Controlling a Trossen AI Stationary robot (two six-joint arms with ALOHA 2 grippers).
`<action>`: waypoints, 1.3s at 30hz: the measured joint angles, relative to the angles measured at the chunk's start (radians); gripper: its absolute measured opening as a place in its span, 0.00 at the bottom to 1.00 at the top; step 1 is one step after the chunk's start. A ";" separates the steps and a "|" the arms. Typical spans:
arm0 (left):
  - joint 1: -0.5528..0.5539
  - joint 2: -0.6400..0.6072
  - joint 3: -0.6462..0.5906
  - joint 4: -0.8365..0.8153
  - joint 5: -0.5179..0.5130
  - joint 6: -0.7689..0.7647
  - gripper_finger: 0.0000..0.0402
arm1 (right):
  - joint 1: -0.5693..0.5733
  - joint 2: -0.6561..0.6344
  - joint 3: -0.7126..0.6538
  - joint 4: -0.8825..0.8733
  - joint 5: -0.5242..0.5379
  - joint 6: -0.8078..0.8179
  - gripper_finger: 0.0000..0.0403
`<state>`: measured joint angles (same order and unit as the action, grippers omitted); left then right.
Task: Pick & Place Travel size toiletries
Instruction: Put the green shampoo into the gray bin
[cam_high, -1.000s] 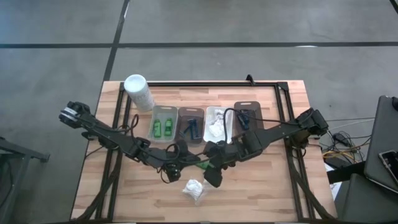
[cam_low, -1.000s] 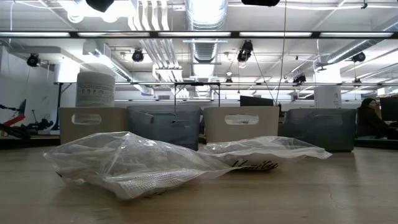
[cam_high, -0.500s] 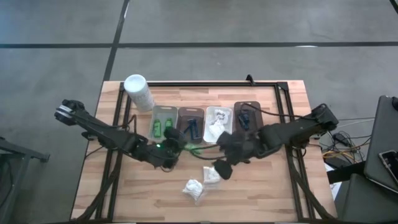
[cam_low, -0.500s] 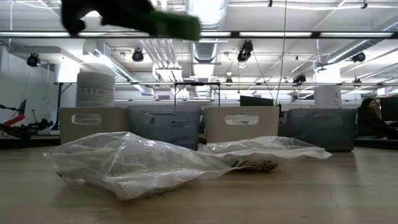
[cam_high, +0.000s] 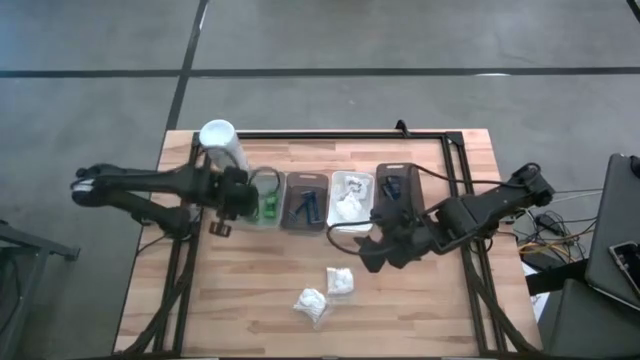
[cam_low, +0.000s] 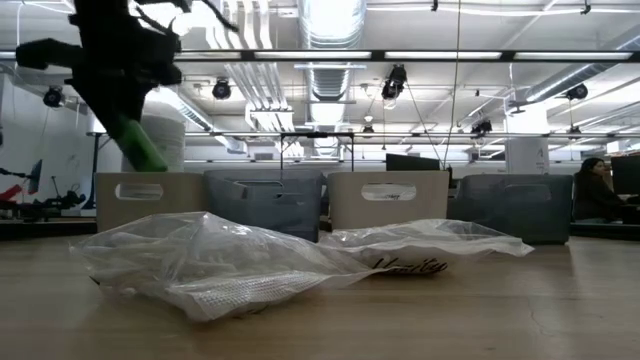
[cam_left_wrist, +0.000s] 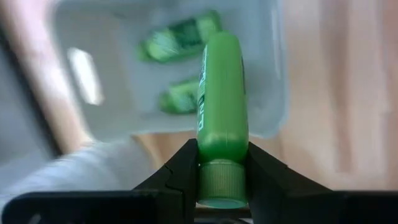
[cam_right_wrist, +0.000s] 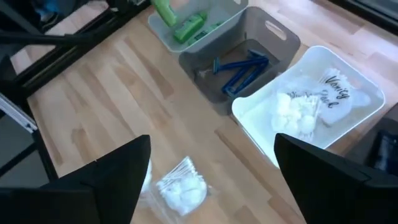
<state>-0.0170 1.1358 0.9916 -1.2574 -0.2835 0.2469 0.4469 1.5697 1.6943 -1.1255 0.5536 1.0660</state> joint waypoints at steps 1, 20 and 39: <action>0.050 0.003 0.004 -0.007 0.045 0.036 0.25 | 0.000 0.002 -0.001 0.002 0.000 -0.007 0.82; 0.306 0.471 0.274 -0.096 0.182 0.449 0.26 | 0.001 0.004 -0.073 0.010 -0.039 0.068 0.85; 0.304 0.551 0.263 0.022 -0.116 0.355 0.56 | 0.029 0.004 -0.075 0.022 -0.037 0.053 0.81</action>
<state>0.2871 1.6872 1.2545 -1.2352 -0.3999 0.6019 0.4759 1.5738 1.6190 -1.1036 0.5171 1.1191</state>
